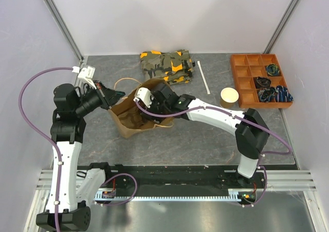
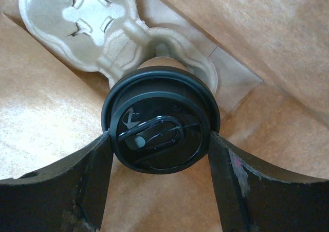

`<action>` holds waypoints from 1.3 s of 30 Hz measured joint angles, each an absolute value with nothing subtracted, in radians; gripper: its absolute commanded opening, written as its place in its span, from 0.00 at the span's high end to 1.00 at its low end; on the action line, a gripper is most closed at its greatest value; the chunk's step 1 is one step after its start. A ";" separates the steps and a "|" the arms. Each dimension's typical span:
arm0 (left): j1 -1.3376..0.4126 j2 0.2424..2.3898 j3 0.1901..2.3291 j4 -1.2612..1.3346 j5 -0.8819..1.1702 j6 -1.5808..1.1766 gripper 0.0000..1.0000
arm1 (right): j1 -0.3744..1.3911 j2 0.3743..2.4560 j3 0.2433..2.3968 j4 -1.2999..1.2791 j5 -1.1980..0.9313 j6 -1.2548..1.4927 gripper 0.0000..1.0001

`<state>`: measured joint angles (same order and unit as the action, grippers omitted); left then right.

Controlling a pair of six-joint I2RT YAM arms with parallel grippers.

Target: Pack the takeout coffee

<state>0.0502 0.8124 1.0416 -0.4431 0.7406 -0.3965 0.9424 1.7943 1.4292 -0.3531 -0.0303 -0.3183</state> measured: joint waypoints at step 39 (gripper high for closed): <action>0.140 0.984 1.120 -0.553 0.521 -0.342 0.98 | 0.847 2.206 2.099 -0.872 -0.310 -0.511 0.63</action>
